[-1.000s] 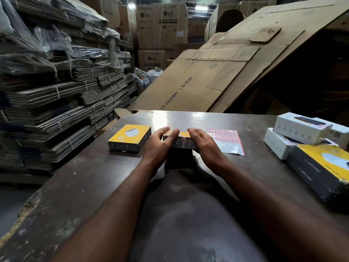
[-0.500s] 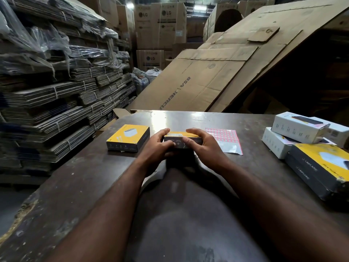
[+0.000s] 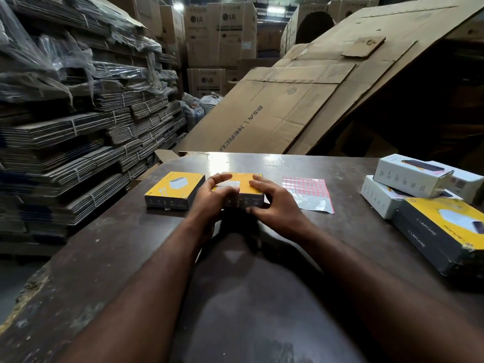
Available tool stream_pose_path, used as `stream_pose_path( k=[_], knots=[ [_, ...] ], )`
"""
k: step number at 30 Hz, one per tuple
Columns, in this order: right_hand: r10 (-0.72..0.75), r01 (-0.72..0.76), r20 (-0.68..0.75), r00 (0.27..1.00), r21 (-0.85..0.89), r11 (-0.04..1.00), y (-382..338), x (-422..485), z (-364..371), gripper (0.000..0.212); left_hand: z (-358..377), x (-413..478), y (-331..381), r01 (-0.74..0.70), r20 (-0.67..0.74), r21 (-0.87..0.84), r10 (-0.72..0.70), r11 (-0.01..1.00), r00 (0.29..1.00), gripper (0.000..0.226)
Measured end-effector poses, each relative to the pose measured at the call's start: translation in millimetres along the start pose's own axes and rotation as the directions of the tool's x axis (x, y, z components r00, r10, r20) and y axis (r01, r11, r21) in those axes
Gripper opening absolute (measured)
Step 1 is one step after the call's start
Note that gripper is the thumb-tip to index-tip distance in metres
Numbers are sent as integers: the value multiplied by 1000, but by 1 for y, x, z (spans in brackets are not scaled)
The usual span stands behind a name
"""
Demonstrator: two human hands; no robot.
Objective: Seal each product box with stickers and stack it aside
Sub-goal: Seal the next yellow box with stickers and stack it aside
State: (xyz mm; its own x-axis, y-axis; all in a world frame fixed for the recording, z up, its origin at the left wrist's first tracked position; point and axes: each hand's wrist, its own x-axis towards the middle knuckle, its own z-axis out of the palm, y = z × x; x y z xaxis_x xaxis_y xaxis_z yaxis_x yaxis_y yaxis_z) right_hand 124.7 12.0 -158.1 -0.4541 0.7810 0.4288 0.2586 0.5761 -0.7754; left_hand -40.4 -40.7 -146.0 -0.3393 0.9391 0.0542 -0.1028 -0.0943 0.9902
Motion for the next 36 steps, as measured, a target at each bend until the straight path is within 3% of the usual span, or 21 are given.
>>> stream_pose_path(
  k=[3, 5, 8, 11, 14, 16, 17, 19, 23, 28, 33, 36],
  knots=[
    [23, -22, -25, 999, 33, 999, -2, 2, 2, 67, 2, -1, 3, 3, -10, -64, -4, 998, 1000, 33],
    [68, -53, -120, 990, 119, 991, -5, 3, 7, 53, 4, -2, 5, -2, -22, -87, 0, 996, 1000, 34],
    [200, -115, -267, 943, 304, 946, -13, 4, 17, 52, 10, -7, 5, -23, -15, -99, 21, 995, 1000, 35],
    [234, -152, -351, 907, 246, 957, -15, 3, 21, 40, 15, -11, 5, -76, 0, -78, 76, 994, 997, 34],
    [320, -199, -396, 861, 316, 928, -15, 3, 18, 22, 20, -14, 4, -152, 38, -25, 153, 988, 988, 28],
    [356, -210, -421, 835, 353, 912, -14, 3, 15, 21, 22, -14, 1, -181, 77, 13, 180, 983, 981, 17],
    [358, -208, -432, 828, 357, 911, -14, 3, 13, 24, 23, -14, 0, -200, 83, 40, 196, 979, 977, 23],
    [338, -182, -431, 836, 364, 914, -14, 4, 12, 26, 24, -13, -3, -233, 72, 98, 227, 968, 971, 41],
    [225, -82, -384, 896, 354, 932, -13, 3, 17, 28, 22, -15, -3, -292, -3, 116, 294, 949, 956, 38],
    [107, -1, -363, 926, 280, 960, -7, 2, 4, 38, 17, -14, -3, -242, 124, 68, 232, 968, 965, 46],
    [-111, 113, -258, 960, -7, 994, 0, -4, -7, 50, 14, -16, 2, -161, 150, -35, 164, 986, 975, 53],
    [-186, 174, -234, 954, -73, 982, 7, -2, -6, 62, 11, -14, 2, -143, 106, -77, 150, 987, 983, 57]
  ],
)
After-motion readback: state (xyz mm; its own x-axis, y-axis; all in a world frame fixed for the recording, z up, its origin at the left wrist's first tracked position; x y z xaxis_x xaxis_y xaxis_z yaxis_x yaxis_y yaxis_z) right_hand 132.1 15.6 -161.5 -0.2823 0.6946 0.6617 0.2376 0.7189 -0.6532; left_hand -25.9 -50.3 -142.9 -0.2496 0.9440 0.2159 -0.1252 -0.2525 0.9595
